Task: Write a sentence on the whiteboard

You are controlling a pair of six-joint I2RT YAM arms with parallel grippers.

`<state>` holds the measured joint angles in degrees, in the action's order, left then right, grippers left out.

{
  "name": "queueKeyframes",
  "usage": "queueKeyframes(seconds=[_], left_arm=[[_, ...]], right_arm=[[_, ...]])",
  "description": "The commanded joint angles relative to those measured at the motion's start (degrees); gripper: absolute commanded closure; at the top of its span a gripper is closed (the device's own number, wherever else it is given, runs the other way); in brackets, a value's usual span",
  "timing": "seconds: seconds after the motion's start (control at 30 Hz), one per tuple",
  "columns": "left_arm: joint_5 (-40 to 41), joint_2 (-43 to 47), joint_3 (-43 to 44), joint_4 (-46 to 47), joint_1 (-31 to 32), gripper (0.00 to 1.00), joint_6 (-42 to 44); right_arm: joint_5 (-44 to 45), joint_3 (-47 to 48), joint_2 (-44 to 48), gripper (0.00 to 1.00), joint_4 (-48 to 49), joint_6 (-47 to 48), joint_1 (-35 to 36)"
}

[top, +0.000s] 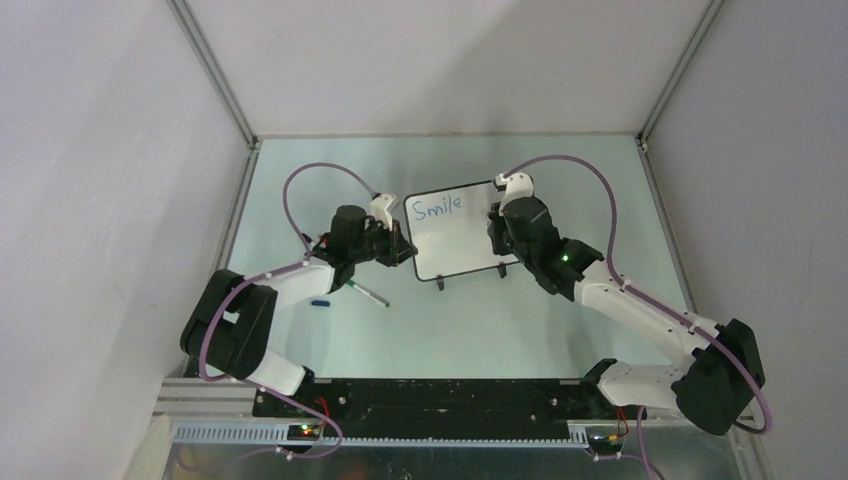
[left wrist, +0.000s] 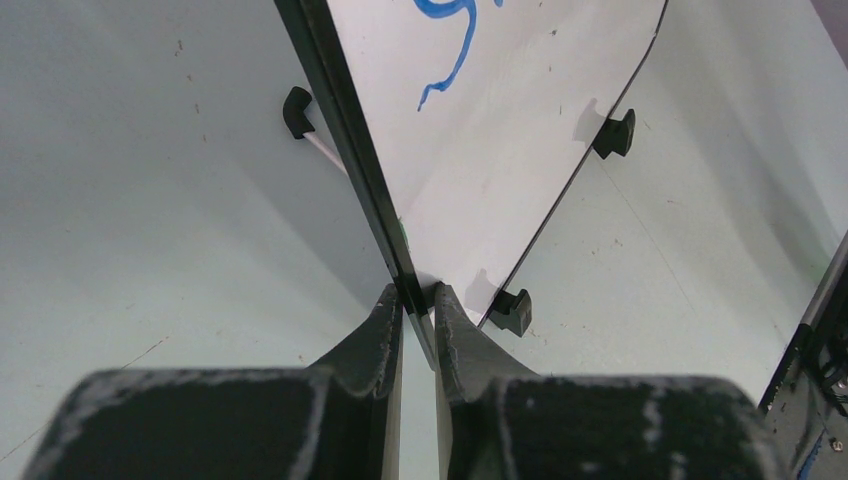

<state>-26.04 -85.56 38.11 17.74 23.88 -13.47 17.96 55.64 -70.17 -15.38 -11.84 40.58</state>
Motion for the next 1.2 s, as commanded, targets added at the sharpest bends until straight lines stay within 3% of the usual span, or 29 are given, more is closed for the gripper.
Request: queueKeyframes(seconds=[0.0,0.23,0.5,0.8,0.87,0.9,0.97,1.17], left_arm=[[1.31,1.14,0.84,-2.84,0.91,0.9,2.66],[1.59,1.06,0.74,-2.52,0.91,0.87,2.66],[0.54,-0.11,0.59,-0.98,0.91,0.76,2.38],[-0.58,-2.26,1.36,0.1,0.91,0.75,1.35],[-1.31,-3.03,1.74,0.59,0.95,0.78,0.65],[-1.78,-3.6,1.86,0.79,0.93,0.9,0.01],[-2.01,-3.84,1.67,2.21,0.95,0.99,-1.59],[-4.07,-3.9,1.27,4.18,0.91,1.0,-2.42]], right_arm=[[2.89,-2.46,3.52,1.0,8.33,0.9,0.93],[5.75,-9.78,7.66,1.0,16.5,1.42,2.17],[7.74,-14.06,10.44,1.0,20.69,1.26,2.54],[10.25,-18.79,13.9,1.0,25.12,1.46,2.78],[10.59,-19.26,14.16,1.0,25.58,1.51,2.83],[10.69,-19.34,14.29,1.0,25.66,1.53,2.82],[11.06,-19.79,14.35,1.0,26.18,1.57,2.78],[11.58,-20.91,14.62,1.0,27.62,1.54,2.81]])
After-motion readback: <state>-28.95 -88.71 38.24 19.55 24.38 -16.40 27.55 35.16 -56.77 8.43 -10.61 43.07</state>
